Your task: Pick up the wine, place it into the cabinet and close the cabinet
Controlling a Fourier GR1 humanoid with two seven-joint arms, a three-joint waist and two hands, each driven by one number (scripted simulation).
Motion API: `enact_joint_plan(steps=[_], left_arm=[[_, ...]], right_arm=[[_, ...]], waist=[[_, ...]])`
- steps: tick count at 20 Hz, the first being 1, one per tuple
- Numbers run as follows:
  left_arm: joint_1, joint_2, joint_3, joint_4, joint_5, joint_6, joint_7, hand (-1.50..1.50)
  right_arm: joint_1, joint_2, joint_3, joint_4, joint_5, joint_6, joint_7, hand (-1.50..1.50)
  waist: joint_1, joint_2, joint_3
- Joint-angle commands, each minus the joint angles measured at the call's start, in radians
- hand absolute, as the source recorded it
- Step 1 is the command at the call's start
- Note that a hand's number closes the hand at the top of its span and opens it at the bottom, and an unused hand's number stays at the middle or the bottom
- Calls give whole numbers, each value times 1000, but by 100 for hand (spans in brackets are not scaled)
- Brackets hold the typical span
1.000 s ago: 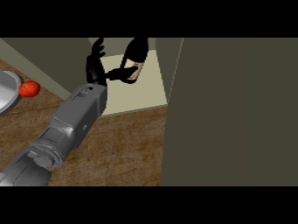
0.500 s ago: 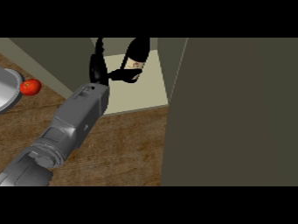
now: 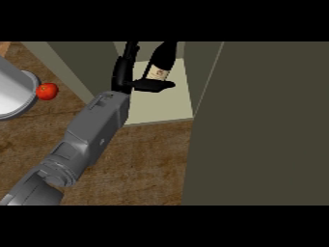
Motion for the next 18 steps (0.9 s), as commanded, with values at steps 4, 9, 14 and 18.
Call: enact_joint_plan(steps=[4,9,14,18], left_arm=[[3,75,77,-73,59,-232,-73,-150],[28,35,53,-148,35,-269,2,-150],[71,-39,24,-274,-11,-178,11,-150],[131,-46,-14,-457,-33,-130,116,-150]], right_arm=[[54,-4,21,-75,39,-25,32,-150],[77,-37,-17,-99,31,-39,56,-150],[6,-39,20,-69,71,-102,96,-150],[0,-76,-24,-67,22,-93,112,-150]], waist=[[65,-35,9],[107,-54,11],[113,-53,11],[120,-57,11]])
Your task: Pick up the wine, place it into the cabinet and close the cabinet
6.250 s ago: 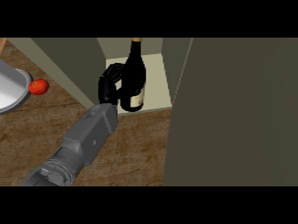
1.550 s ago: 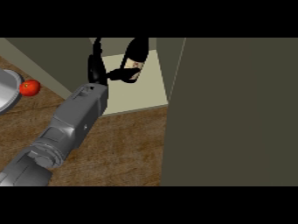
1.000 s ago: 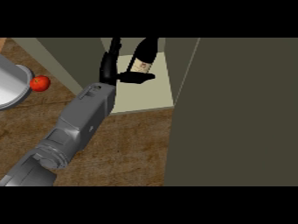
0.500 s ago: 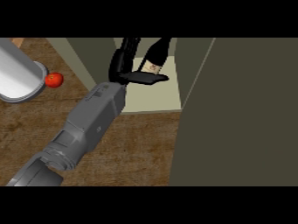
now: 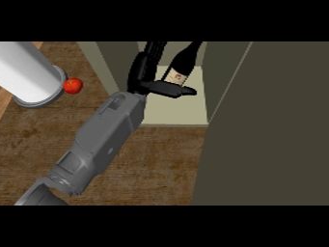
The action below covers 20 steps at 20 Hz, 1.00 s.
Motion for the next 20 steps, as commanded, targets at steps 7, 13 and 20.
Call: enact_joint_plan(steps=[7,13,20], left_arm=[[196,-17,-214,-546,-11,229,235,-150],[362,-17,-382,-852,-15,493,275,-150],[582,8,-463,-1088,-94,612,261,-150]], right_arm=[[-21,7,61,-54,39,-48,36,-150],[-9,-11,18,-4,0,-13,-27,-150],[-40,-32,32,-66,34,-69,62,-150]], waist=[[13,-9,0],[4,-1,1],[2,1,1]])
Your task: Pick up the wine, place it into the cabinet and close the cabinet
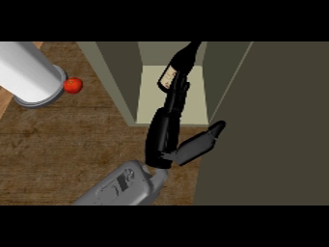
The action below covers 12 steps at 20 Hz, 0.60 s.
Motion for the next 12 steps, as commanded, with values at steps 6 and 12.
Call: enact_joint_plan(steps=[6,12], left_arm=[[256,48,-138,-368,-57,98,11,150],[461,195,-259,-570,-68,24,14,150]], right_arm=[[22,14,72,-68,67,-36,22,-150],[31,1,27,-40,27,-25,12,-150]], waist=[[-2,1,-2],[2,1,-1]])
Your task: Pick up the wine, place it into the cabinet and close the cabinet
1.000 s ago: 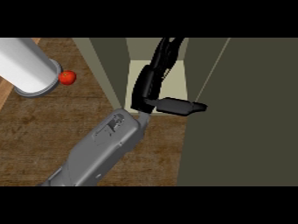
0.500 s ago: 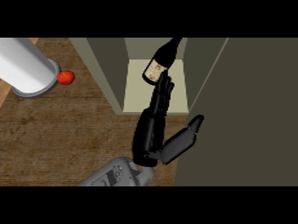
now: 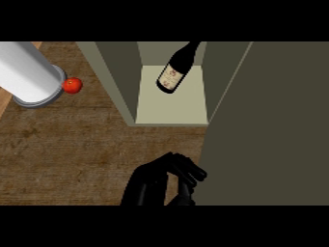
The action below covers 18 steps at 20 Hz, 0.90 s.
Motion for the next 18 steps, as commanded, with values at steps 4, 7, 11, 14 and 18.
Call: enact_joint_plan(steps=[4,7,11,14,18], left_arm=[[190,204,2,-198,29,-144,-48,150],[270,298,46,-226,57,-236,-127,150],[354,424,126,-312,138,-337,-139,150],[406,482,173,-337,177,-402,-168,150],[498,584,289,-408,250,-467,-192,150]], right_arm=[[-12,15,61,-20,-103,28,53,150],[-16,-9,94,-46,-106,101,-2,150],[12,84,195,-57,-134,69,6,150],[-21,135,263,-53,-162,52,55,150],[-66,197,393,-79,-72,-16,142,150]], waist=[[7,1,-1],[9,3,-1],[13,3,-2],[17,1,-3],[13,-8,-4]])
